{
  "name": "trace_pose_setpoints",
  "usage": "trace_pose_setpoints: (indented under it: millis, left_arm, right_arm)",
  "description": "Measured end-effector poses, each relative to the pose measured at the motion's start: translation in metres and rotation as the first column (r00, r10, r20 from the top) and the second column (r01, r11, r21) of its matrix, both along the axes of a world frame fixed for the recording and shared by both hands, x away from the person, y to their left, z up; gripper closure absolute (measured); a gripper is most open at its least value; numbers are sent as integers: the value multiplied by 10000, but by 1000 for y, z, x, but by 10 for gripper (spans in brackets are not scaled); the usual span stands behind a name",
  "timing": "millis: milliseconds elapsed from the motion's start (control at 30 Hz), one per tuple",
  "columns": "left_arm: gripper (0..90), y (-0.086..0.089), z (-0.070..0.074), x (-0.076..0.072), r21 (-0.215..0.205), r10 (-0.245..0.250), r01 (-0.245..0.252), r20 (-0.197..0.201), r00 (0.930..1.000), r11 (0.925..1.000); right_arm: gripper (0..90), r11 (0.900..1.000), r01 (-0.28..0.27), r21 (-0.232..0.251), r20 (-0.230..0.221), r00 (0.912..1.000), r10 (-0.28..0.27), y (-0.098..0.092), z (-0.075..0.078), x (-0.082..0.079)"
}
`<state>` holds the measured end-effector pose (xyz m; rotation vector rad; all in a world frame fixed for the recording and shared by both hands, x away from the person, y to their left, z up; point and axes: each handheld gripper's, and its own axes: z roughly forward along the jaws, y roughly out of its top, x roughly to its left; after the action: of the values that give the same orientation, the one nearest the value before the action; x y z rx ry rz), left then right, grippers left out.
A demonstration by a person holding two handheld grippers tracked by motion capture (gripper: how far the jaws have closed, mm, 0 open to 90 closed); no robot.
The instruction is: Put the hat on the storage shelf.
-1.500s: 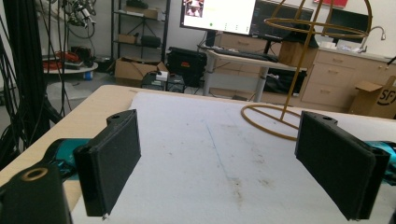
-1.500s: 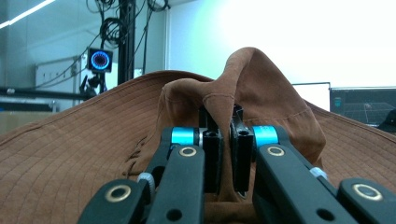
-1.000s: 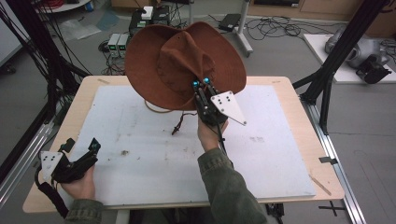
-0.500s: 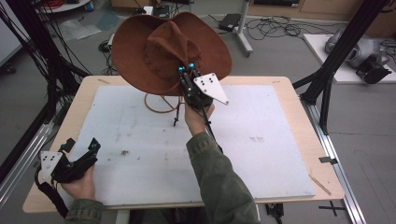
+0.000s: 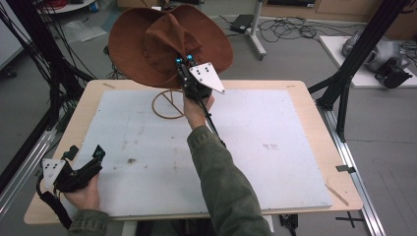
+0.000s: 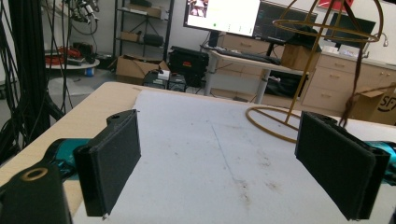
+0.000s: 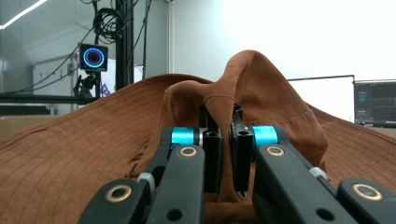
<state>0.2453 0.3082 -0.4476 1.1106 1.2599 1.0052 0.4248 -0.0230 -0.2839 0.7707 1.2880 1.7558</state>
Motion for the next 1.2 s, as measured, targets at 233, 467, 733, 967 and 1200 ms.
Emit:
trace_pose_setpoints:
  millis: [233,467,733,967,1200]
  left_arm:
    - [144,1,0,2,18,16,-16,13,10000,10000]
    - [144,0,0,2,67,-20,20,-6,10000,10000]
    - [144,0,-1,3,105,-52,53,-59,10000,9999]
    - [144,0,-1,4,99,-69,70,-79,9999,9999]
    - [144,-1,-1,4,132,-81,82,-81,9999,9999]
  right_arm:
    - [870,9999,-32,-135,-55,10000,31,13,4,16]
    - [870,9999,40,-144,-238,9997,-43,19,-5,28]
    - [866,9989,-28,-472,-523,9986,3,30,-19,34]
    - [862,9978,43,-662,-697,9975,-89,33,-25,37]
    - [860,9972,22,-752,-914,9958,-91,33,-29,40]
